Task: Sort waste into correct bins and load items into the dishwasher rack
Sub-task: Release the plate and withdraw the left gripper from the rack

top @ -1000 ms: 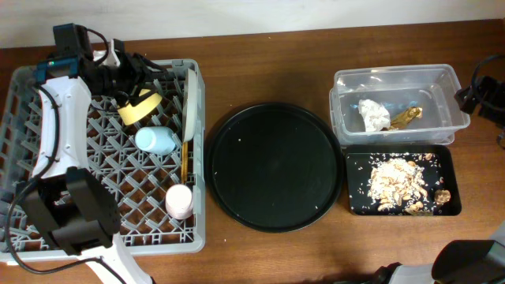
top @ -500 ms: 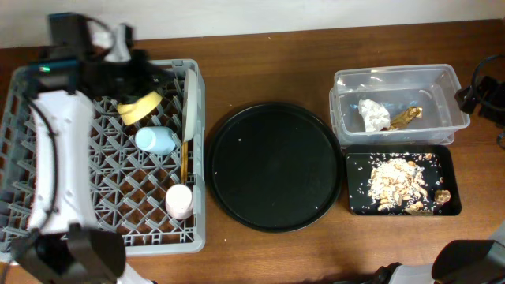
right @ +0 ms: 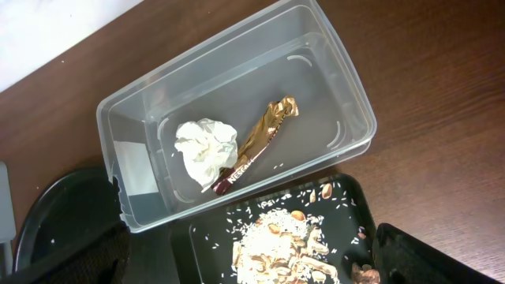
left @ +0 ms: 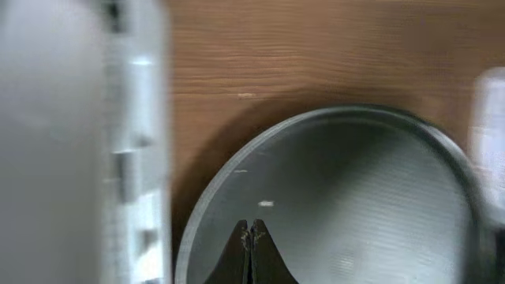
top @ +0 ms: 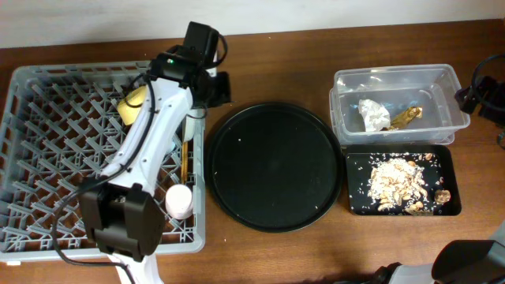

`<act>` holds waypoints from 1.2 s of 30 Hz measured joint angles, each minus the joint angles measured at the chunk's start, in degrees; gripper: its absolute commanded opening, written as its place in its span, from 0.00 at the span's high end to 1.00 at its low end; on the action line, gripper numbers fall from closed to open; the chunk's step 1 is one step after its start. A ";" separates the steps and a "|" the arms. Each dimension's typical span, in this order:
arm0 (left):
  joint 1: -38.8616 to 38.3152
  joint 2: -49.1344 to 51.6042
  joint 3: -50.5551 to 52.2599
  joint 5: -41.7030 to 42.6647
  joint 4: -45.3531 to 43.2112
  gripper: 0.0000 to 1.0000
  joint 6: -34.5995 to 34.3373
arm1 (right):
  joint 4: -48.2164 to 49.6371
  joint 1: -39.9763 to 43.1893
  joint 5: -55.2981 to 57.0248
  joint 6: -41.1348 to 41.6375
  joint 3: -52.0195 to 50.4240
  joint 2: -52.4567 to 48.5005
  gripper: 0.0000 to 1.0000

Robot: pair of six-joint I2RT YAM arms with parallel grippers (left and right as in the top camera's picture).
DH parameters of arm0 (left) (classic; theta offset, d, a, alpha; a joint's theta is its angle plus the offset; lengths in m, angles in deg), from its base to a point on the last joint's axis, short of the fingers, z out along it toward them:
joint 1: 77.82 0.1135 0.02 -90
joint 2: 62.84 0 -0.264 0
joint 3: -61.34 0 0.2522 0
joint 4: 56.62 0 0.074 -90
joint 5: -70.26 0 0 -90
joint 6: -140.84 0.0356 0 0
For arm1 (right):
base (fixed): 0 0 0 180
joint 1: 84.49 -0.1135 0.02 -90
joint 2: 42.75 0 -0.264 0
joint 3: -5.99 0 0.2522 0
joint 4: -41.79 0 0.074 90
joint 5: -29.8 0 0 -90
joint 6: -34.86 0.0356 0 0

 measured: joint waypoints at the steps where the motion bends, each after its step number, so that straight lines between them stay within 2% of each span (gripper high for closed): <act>1: 0.81 0.07 0.00 -1.88 0.81 0.99 -0.04 | 0.02 0.02 0.00 0.02 0.00 0.00 0.01; 5: 5.62 0.07 -0.02 -6.08 4.68 0.99 -0.17 | 0.02 0.02 0.00 0.00 0.00 0.00 0.01; 10: 13.35 -0.61 -0.50 -5.73 8.66 0.89 -0.20 | 0.02 0.00 0.00 0.00 0.00 0.00 0.01; 13: 16.17 -4.92 -1.11 -4.66 8.57 0.75 -0.15 | 0.00 0.00 0.00 0.00 0.00 0.00 0.01; 14: 16.26 -7.72 -1.68 -4.13 8.02 0.57 -0.55 | 0.00 0.02 0.00 0.00 0.00 0.00 0.01; 15: 16.13 -11.15 -2.27 -3.67 6.93 0.48 -0.48 | 0.00 0.02 0.00 0.00 0.00 0.00 0.01; 20: 15.76 -26.91 -5.01 -2.60 5.70 0.23 -0.68 | 0.00 0.02 0.00 -0.02 0.00 0.00 0.01; 21: 15.76 -29.35 -5.22 -2.54 5.86 0.16 -1.01 | 0.00 0.02 0.00 0.00 0.00 0.00 0.01; 22: 15.76 -32.72 -5.51 -2.45 6.05 0.13 -0.90 | 0.00 0.00 0.00 0.00 0.00 0.00 0.01; 23: 15.76 -33.64 -5.57 -2.47 6.14 0.01 -0.68 | 0.00 0.02 0.00 0.00 0.00 0.00 0.01; 28: 15.76 -34.49 -5.60 -2.91 7.50 0.01 -1.03 | 0.00 0.02 0.00 0.02 0.00 -0.02 0.01; 36: 15.76 -33.42 -5.44 -2.05 18.56 0.01 -2.78 | 0.00 0.00 0.00 0.02 0.00 -0.02 0.01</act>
